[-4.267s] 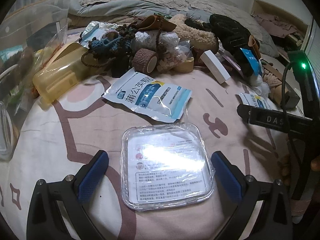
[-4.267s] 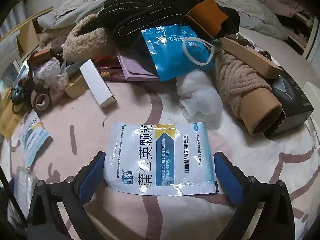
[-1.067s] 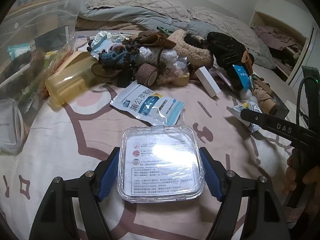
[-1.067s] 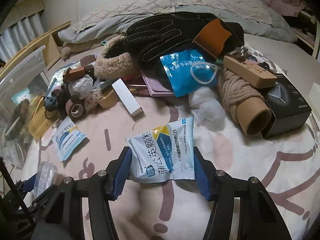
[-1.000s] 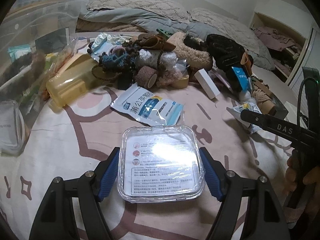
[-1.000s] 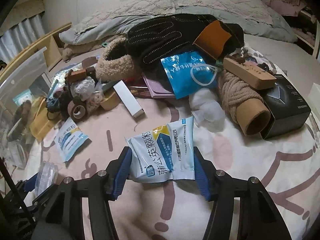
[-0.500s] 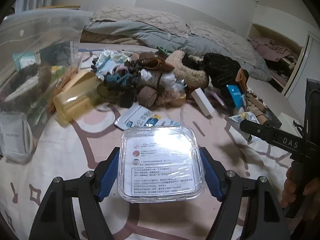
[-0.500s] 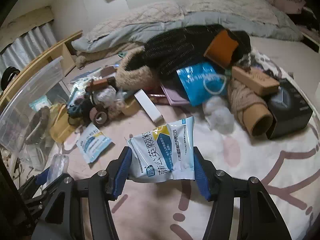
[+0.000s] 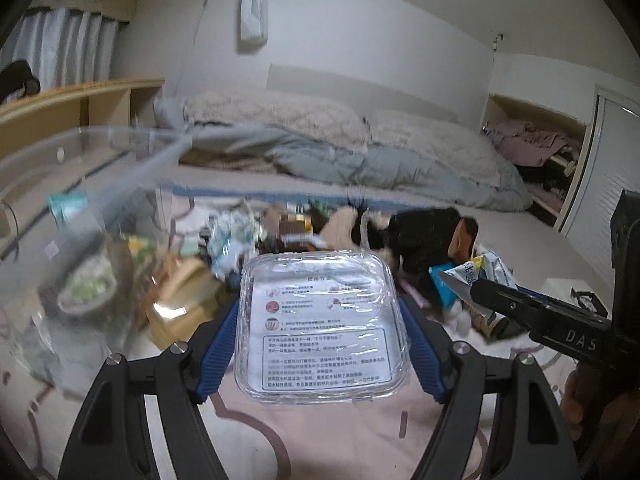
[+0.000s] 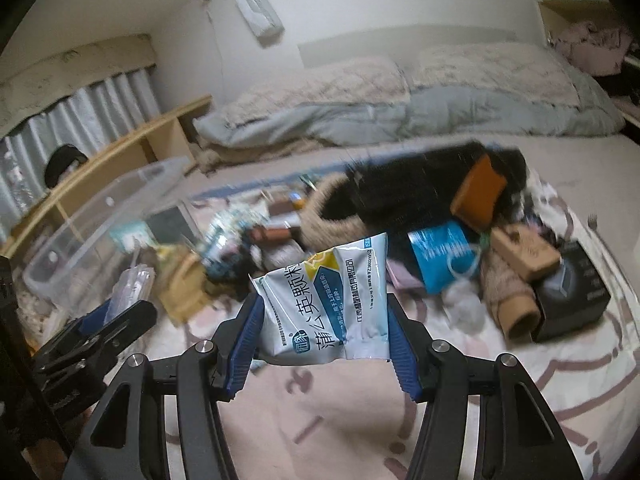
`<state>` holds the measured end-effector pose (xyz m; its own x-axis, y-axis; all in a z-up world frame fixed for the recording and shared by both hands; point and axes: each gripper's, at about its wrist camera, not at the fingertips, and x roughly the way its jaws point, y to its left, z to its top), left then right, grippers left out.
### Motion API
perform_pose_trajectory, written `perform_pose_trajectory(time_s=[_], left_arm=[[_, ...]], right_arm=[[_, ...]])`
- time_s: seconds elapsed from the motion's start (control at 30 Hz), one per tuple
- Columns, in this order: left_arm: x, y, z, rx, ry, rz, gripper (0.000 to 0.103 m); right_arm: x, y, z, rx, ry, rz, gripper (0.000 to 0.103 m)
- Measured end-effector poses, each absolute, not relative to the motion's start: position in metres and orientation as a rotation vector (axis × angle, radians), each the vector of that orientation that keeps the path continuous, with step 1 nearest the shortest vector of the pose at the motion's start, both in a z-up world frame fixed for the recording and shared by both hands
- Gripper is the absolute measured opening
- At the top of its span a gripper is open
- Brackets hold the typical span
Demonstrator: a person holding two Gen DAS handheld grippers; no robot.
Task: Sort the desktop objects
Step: 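Carry the tray and the sachet over the clear storage box with both grippers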
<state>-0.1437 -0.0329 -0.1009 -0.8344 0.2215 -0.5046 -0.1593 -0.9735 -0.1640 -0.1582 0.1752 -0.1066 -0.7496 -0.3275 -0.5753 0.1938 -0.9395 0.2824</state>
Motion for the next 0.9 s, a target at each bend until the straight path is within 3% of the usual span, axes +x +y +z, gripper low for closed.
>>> perform_pose_trajectory(time_s=[0.9], left_arm=[[-0.137, -0.197, 0.019, -0.644, -0.107, 3.104, 0.076]], right_arm=[[-0.174, 0.039, 0.010, 0.679, -0.230, -2.449, 0.060]])
